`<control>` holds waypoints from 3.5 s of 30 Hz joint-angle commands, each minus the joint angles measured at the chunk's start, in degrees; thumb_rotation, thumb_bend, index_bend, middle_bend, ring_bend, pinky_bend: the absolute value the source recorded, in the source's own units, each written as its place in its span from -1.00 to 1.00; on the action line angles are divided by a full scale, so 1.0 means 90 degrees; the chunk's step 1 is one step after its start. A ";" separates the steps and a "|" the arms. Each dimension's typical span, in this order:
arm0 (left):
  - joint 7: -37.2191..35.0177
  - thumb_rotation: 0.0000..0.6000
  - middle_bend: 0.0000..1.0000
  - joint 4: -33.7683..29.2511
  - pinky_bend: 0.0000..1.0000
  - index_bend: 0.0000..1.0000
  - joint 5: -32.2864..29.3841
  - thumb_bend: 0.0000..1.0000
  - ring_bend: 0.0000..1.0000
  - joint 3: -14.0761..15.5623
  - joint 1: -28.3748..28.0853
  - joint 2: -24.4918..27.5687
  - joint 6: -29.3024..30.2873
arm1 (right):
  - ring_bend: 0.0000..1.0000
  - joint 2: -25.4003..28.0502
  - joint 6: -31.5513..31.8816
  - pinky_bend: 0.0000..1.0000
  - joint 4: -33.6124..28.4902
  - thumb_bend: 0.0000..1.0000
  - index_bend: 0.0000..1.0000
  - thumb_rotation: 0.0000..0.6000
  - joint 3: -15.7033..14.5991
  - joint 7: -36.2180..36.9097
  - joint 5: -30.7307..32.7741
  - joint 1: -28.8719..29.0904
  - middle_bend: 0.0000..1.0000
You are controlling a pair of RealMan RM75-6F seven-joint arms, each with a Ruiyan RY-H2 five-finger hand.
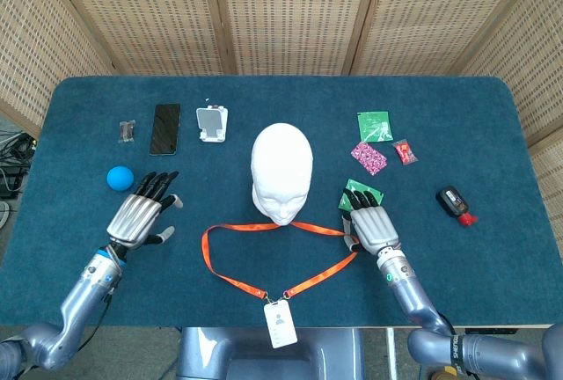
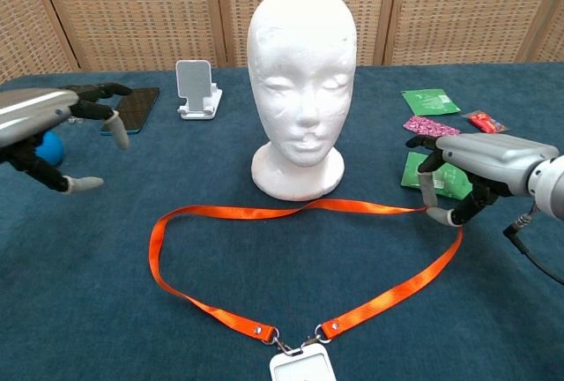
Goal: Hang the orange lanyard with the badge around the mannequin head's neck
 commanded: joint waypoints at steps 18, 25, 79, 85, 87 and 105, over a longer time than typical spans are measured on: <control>0.1017 1.00 -1.00 0.1069 -1.00 -0.01 -0.1158 -0.28 -1.00 -0.0107 -0.0940 -0.1526 -0.0812 | -1.00 -0.0025 -0.0125 -1.00 -0.0009 0.41 0.46 1.00 -0.0088 0.0290 -0.0163 -0.0031 -0.92; 0.0990 1.00 -1.00 0.1218 -1.00 0.01 -0.1216 -0.28 -1.00 -0.0022 -0.1026 -0.1677 -0.0848 | -1.00 -0.0031 -0.0107 -1.00 -0.0029 0.41 0.46 1.00 -0.0075 0.0269 -0.0187 -0.0014 -0.92; -0.0856 1.00 -1.00 0.1837 -1.00 0.29 0.1953 -0.08 -1.00 0.1003 -0.0792 -0.1268 0.2134 | -1.00 0.1081 0.0412 -1.00 -0.1279 0.42 0.52 1.00 -0.0655 0.1043 -0.2798 -0.0210 -0.91; -0.0862 1.00 -1.00 0.1598 -1.00 0.31 0.2208 -0.08 -1.00 0.0958 -0.0900 -0.1055 0.2303 | -1.00 0.1302 0.0510 -1.00 -0.1375 0.42 0.53 1.00 -0.0746 0.1022 -0.3285 -0.0193 -0.92; -0.1007 1.00 -1.00 0.1445 -1.00 0.33 0.2265 -0.09 -1.00 0.0929 -0.0946 -0.0979 0.2355 | -1.00 0.1415 0.0563 -1.00 -0.1444 0.42 0.53 1.00 -0.0736 0.0930 -0.3394 -0.0193 -0.93; -0.0884 1.00 -1.00 0.0304 -1.00 0.34 0.1766 -0.09 -1.00 -0.0007 -0.1237 -0.0340 0.2348 | -1.00 0.2371 0.1138 -1.00 -0.2337 0.42 0.53 1.00 0.0298 0.1558 -0.2744 -0.0262 -0.94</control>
